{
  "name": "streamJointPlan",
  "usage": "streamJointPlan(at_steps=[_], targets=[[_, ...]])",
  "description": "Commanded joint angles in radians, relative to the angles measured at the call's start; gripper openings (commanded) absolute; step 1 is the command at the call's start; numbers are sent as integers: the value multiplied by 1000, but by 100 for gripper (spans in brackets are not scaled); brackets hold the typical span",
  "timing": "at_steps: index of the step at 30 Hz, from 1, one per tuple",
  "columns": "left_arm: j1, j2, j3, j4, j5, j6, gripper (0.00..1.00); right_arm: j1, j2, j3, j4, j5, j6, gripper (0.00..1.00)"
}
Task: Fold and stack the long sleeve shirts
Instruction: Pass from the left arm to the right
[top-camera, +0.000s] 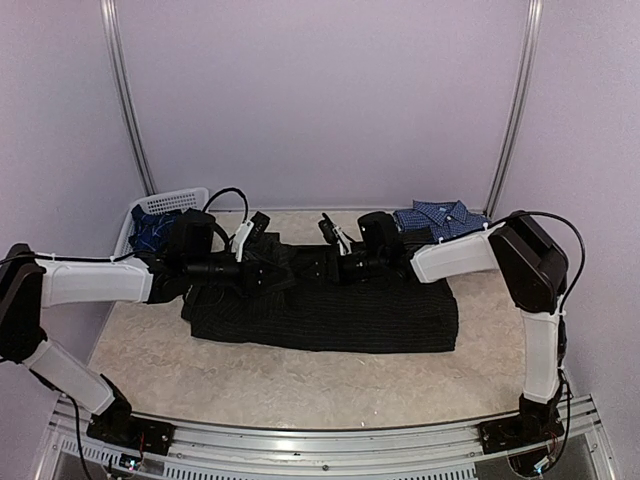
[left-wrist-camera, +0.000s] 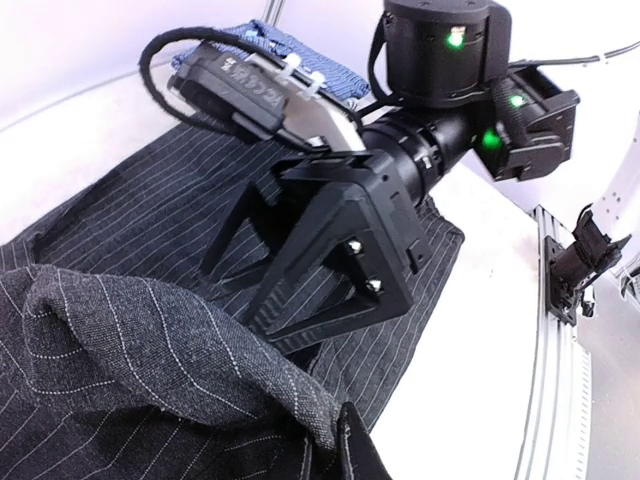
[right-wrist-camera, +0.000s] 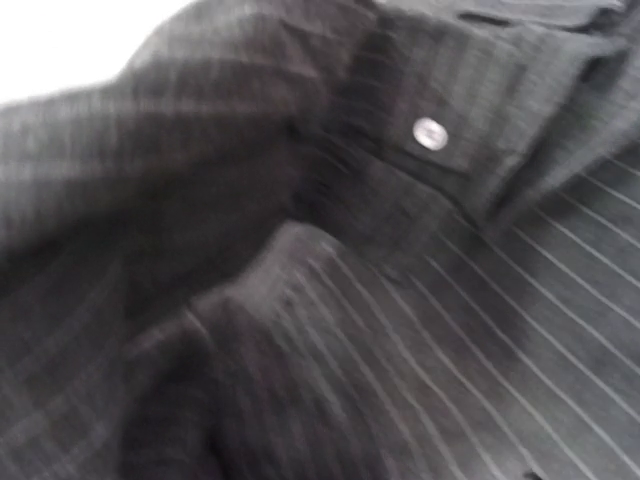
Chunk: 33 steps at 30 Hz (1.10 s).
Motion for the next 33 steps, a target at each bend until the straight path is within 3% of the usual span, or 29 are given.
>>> streamJointPlan(at_steps=[1, 10, 18, 24, 28, 33], targets=[[3, -9, -39, 53, 28, -3, 8, 10, 62, 16, 212, -91, 198, 80], [6, -18, -79, 89, 13, -6, 10, 17, 191, 27, 561, -205, 588, 81], [-6, -19, -115, 109, -9, -4, 10, 34, 232, 84, 650, -264, 715, 82], [-7, -29, -135, 118, -34, -3, 11, 49, 311, 127, 821, -314, 882, 75], [-6, -37, -139, 116, -46, -1, 11, 60, 312, 135, 753, -317, 846, 73], [-14, -48, -151, 93, -67, 3, 12, 61, 226, 122, 440, -229, 591, 75]])
